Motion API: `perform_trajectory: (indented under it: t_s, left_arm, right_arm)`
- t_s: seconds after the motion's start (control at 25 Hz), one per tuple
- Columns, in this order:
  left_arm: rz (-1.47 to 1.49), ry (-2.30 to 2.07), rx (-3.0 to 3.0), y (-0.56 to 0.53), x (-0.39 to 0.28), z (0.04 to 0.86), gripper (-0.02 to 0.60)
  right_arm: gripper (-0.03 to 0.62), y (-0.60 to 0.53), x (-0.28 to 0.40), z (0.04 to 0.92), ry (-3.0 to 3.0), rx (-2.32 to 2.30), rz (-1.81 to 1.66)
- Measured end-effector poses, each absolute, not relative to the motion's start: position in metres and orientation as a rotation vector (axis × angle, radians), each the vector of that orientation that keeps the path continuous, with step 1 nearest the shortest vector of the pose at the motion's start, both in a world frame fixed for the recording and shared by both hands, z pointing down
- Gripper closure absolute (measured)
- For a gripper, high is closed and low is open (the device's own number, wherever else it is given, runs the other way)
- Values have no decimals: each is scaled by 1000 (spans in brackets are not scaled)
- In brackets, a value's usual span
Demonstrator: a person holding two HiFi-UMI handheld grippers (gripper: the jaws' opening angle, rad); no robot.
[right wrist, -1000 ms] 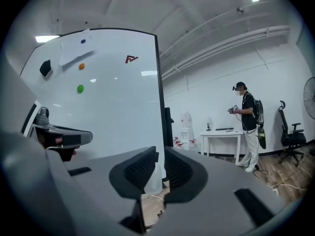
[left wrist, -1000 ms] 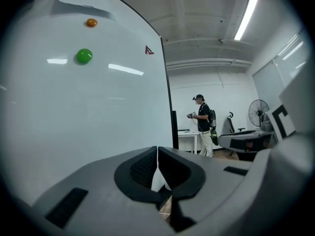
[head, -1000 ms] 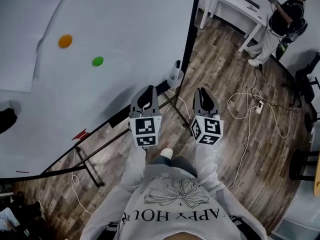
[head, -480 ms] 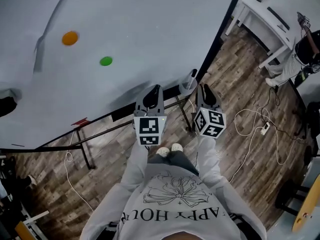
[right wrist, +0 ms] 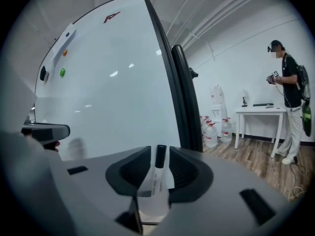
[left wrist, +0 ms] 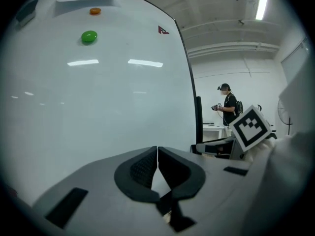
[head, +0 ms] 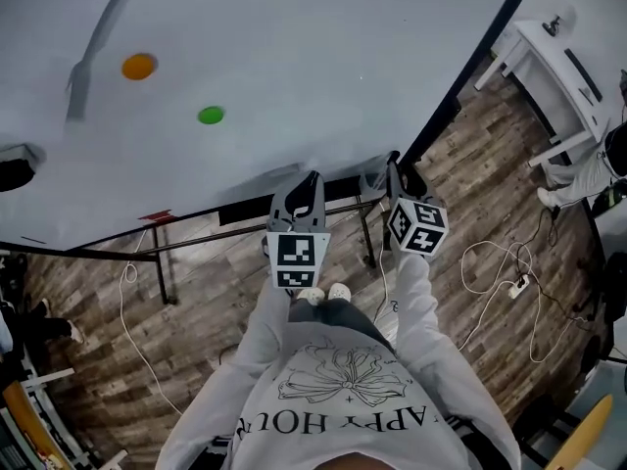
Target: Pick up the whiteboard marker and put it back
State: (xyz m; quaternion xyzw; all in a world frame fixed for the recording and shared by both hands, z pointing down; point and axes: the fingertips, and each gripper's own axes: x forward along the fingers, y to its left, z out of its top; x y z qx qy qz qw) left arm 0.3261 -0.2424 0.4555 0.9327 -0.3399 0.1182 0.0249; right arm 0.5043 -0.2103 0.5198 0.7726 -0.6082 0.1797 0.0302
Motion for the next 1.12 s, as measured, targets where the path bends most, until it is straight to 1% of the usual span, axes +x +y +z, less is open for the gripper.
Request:
perform_trajectory:
  t_s: [0.32, 0.48, 0.72, 0.92, 1.12]
  left_arm:
    - [399, -1182, 2817, -250, 309, 460, 572]
    - [406, -1244, 2785, -251, 299, 462, 573]
    - [411, -1321, 2729, -251, 286, 466, 573]
    - [424, -1354, 2714, -242, 282, 467, 572]
    - [410, -1376, 2708, -237, 275, 462, 573]
  right_arm:
    - [495, -232, 512, 536, -1923, 2277, 607]
    - [516, -234, 511, 541, -1943, 2253, 617]
    - [522, -233, 505, 538, -2002, 2246, 624]
    - [528, -224, 508, 521, -2028, 2269, 562]
    - [528, -214, 504, 482, -2031, 2257, 410]
